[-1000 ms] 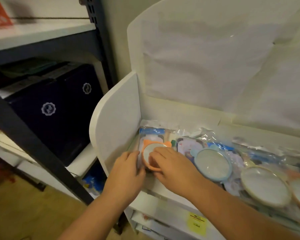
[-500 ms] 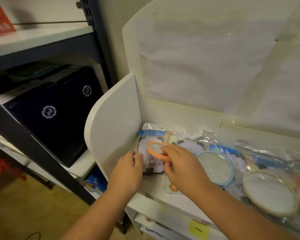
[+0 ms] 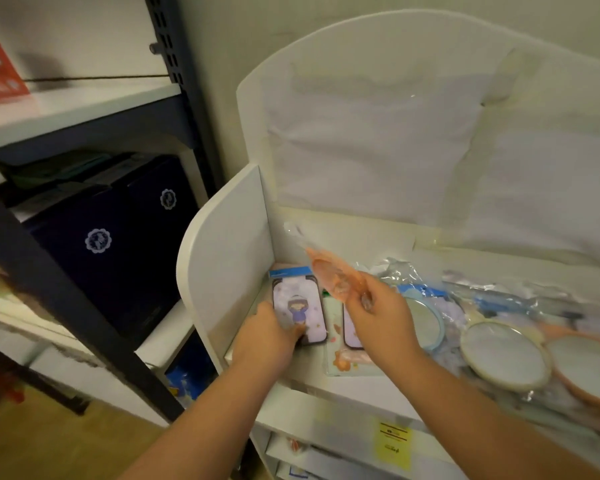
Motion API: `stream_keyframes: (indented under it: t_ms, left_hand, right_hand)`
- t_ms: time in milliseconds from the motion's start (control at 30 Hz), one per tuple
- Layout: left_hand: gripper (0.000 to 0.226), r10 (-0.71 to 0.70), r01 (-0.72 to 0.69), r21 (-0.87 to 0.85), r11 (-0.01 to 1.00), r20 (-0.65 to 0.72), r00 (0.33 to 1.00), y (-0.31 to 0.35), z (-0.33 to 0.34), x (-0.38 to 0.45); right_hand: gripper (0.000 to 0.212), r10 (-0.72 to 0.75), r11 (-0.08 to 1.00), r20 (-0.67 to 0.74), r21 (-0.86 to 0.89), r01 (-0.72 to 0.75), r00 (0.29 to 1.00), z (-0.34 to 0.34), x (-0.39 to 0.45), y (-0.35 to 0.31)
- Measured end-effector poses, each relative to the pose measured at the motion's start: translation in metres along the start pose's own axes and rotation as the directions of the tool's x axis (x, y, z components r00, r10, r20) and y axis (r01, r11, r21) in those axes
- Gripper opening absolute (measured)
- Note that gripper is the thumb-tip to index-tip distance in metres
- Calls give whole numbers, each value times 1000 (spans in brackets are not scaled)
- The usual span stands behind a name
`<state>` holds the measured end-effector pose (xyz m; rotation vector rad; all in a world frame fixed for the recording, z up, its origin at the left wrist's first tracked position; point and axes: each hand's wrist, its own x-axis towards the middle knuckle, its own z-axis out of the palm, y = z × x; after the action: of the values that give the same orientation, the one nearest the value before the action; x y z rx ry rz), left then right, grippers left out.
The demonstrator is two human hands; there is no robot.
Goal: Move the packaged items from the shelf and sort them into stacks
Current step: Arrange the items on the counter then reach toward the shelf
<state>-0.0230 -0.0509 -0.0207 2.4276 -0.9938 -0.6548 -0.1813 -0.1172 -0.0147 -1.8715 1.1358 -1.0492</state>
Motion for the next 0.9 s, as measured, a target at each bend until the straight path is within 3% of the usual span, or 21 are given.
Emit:
stream_keyframes:
  t_ms: [133, 200, 300, 433, 600, 900]
  left_hand:
    - [25, 2, 3, -313, 950, 18, 1000, -8, -2, 1]
    - [11, 33, 0, -468, 884, 62, 998, -11, -2, 0]
    - [6, 97, -8, -597, 802, 117, 988, -15, -4, -6]
    - [10, 115, -27, -646, 763, 94, 989, -24, -7, -10]
    - [25, 191, 9, -793, 610, 158, 969, -19, -12, -41]
    - [26, 487, 7, -839, 543, 323, 811, 51, 2, -161]
  right_hand:
    - [10, 176, 965, -59, 208, -160, 983, -15, -19, -12]
    - [12, 295, 902, -54, 346, -260, 954, -26, -30, -18]
    - [18, 436, 772, -55, 535, -342, 898, -44, -50, -24]
    - [20, 542, 659, -106, 670, -342, 834, -75, -87, -19]
    - [18, 638, 526, -140, 797, -296, 757, -116, -138, -15]
    - [27, 625, 547, -273, 821, -162, 731, -198, -208, -37]
